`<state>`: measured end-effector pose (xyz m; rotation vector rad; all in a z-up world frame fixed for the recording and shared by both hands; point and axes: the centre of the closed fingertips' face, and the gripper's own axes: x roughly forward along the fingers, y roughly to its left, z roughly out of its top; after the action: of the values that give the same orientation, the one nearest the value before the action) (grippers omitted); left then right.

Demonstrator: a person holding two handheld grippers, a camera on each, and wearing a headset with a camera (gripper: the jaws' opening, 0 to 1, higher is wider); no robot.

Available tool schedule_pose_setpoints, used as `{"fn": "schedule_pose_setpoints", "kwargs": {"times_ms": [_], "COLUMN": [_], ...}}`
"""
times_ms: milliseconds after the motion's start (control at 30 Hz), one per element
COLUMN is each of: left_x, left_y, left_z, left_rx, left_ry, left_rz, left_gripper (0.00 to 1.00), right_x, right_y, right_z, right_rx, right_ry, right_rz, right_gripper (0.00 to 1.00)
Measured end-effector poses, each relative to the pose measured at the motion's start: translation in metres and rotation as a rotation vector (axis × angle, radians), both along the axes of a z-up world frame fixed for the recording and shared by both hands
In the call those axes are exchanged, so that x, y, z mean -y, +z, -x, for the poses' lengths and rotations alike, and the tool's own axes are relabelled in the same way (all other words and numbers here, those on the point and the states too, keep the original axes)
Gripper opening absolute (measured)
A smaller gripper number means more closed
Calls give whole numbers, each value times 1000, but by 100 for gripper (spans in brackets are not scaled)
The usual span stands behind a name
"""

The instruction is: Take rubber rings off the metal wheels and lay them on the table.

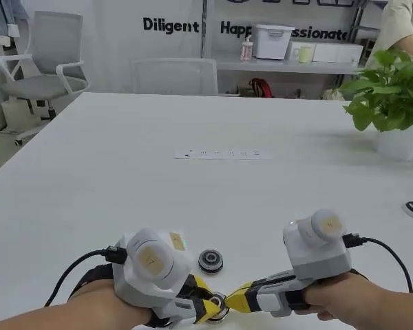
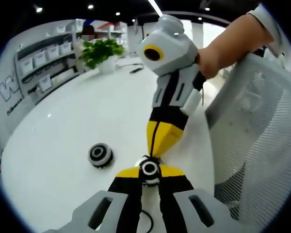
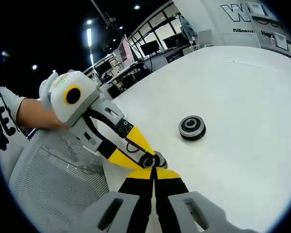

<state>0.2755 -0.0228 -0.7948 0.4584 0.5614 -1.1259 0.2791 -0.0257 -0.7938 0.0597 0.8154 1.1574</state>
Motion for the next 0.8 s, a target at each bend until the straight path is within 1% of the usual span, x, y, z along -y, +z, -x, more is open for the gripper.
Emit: {"fn": "schedule_pose_setpoints", "kwargs": {"times_ms": [300,367,433,467,500,600,767,800], "left_x": [0,0,0,0,0,1,0,0], "left_y": [0,0,0,0,0,0,0,0], "left_z": [0,0,0,0,0,0,0,0], "left_rx": [-3,-3,-2,-3,-1,-2,-15,-18], "left_ry": [-2,-1,1,2,2,4,12,15], "left_rz": [4,5,9,8,9,11,35,38], "left_gripper": [12,12,12,12,12,12,12,12], "right_x": [-4,-9,-15,-18,-16,-12,-6,-5], "right_y": [3,7,13,13,12,10,9,8], "right_z": [3,5,7,9,7,7,3,2], "right_rx": [-5,-11,-7,-13,3,2,11,15], "right_ry": [12,18,32,43,42,37,20,15], "right_rz": [-19,-49,-75,-76,-67,-72,-69,-61], "right_gripper": [0,0,0,0,0,0,0,0]}}
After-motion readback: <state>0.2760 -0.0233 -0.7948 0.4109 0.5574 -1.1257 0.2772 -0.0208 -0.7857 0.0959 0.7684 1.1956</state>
